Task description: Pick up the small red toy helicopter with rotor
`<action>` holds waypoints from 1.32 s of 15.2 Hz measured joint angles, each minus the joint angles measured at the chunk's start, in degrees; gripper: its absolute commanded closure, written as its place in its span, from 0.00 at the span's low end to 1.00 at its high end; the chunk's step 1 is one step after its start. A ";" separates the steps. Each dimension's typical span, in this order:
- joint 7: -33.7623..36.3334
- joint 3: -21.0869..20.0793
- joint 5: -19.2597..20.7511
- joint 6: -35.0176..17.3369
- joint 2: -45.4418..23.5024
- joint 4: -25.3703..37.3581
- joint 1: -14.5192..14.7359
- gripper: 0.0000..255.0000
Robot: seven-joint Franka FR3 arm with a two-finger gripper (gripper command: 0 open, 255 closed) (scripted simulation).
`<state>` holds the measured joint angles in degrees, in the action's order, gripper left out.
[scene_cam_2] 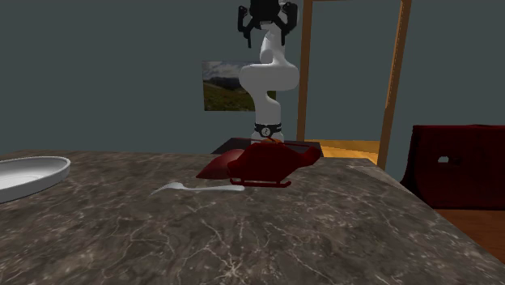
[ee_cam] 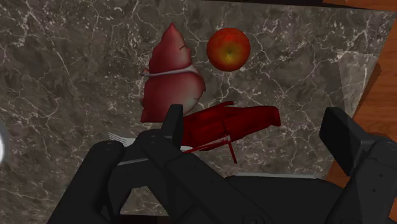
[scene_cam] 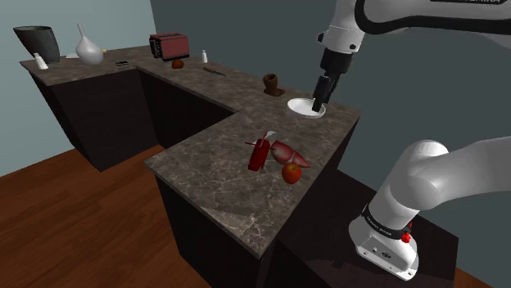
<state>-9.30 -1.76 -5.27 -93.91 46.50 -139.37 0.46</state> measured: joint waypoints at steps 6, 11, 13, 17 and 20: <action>-2.29 -1.13 0.98 -8.23 -5.03 -3.23 0.92 0.00; -4.60 -2.66 2.47 -18.62 -12.62 -5.90 1.85 0.00; -5.21 -3.39 3.19 -22.55 -16.04 -6.38 2.15 0.00; -6.37 -4.61 5.41 -31.36 -24.84 -6.27 2.18 0.00; -6.68 -5.42 7.45 -36.75 -30.77 -5.64 2.02 0.00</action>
<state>-15.98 -7.18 2.19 -130.66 15.73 -145.01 2.48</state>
